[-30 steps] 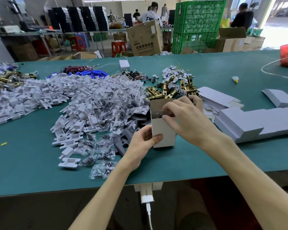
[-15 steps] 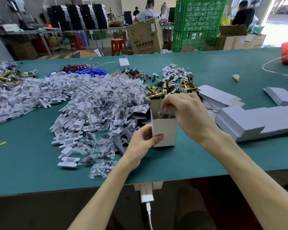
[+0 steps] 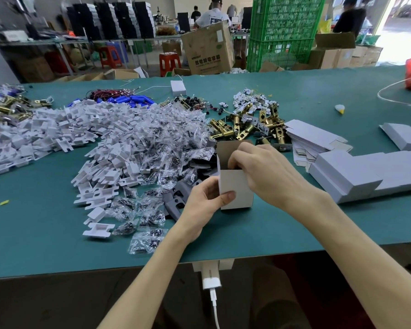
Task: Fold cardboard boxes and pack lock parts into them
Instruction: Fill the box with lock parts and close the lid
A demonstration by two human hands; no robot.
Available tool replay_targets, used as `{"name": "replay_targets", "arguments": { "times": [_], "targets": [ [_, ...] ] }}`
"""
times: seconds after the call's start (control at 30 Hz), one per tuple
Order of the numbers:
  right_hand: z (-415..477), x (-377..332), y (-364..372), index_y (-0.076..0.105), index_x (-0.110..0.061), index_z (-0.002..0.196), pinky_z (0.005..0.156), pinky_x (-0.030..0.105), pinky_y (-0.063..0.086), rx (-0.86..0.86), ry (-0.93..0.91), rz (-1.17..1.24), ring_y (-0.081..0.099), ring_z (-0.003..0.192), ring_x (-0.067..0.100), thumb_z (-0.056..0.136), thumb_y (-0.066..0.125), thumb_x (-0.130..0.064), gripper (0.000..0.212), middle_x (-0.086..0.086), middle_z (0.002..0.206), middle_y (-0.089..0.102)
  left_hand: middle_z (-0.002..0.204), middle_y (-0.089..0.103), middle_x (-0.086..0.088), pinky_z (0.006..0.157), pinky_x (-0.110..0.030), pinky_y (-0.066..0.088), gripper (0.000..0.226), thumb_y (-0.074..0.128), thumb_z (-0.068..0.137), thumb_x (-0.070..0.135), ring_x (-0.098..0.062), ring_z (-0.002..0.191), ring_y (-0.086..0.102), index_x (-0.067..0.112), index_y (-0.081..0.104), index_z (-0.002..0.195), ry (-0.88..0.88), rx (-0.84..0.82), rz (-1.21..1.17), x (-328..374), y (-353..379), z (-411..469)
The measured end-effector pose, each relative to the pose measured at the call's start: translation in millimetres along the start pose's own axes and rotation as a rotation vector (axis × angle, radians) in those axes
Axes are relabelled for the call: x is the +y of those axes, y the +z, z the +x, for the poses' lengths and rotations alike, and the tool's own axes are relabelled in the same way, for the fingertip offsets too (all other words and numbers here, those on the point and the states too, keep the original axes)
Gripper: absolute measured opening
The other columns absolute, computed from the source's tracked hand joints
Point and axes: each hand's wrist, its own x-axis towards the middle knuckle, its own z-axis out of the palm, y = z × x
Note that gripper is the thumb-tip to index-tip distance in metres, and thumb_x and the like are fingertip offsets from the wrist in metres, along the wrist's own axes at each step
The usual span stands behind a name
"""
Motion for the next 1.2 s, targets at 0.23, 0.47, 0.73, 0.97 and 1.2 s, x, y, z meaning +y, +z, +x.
{"name": "replay_targets", "arguments": {
  "times": [0.23,0.47,0.73,0.97,1.2],
  "targets": [
    [-7,2,-7,0.067,-0.012,0.111,0.099,0.030,0.040,0.026,-0.033,0.096,0.061,0.091,0.024,0.103,0.054,-0.022,0.018,0.001,0.099,0.069,0.125,0.071,-0.020,0.094,-0.035,0.057,0.037,0.073,0.093,0.004,-0.029,0.117,0.068,0.002,0.065,0.129,0.008,-0.009,0.007,3,1,-1],
    [-26,-1,19,0.063,-0.006,0.106,0.120,0.045,0.031,0.196,0.012,0.076,0.066,0.091,0.023,0.102,0.058,-0.013,0.010,0.004,0.098,0.070,0.115,0.074,-0.008,0.091,-0.032,0.059,0.045,0.076,0.094,0.009,-0.023,0.109,0.071,0.016,0.057,0.134,0.119,0.063,0.115,8,8,-6],
    [-29,-8,36,0.067,-0.003,0.111,0.094,0.041,0.047,0.376,0.089,0.051,0.053,0.110,0.032,0.095,0.064,-0.006,0.017,0.014,0.114,0.057,0.122,0.066,-0.013,0.087,-0.027,0.056,0.059,0.070,0.097,0.002,-0.024,0.102,0.072,0.025,0.037,0.141,0.262,0.102,0.137,7,8,-6],
    [-26,-12,35,0.071,-0.015,0.104,0.104,0.045,0.028,0.350,0.133,-0.146,0.051,0.117,0.029,0.094,0.062,-0.015,0.013,-0.001,0.105,0.061,0.113,0.065,-0.008,0.090,-0.041,0.058,0.066,0.071,0.095,0.005,-0.030,0.098,0.070,0.040,0.034,0.138,0.339,0.100,0.292,1,9,-4],
    [-30,-11,32,0.068,-0.019,0.101,0.107,0.046,0.025,0.323,0.098,-0.164,0.056,0.112,0.021,0.099,0.056,-0.020,0.012,-0.008,0.091,0.066,0.111,0.063,0.002,0.088,-0.031,0.057,0.071,0.065,0.094,0.002,-0.023,0.098,0.068,0.048,0.035,0.139,0.324,0.092,0.291,-2,7,-4]
  ]
}}
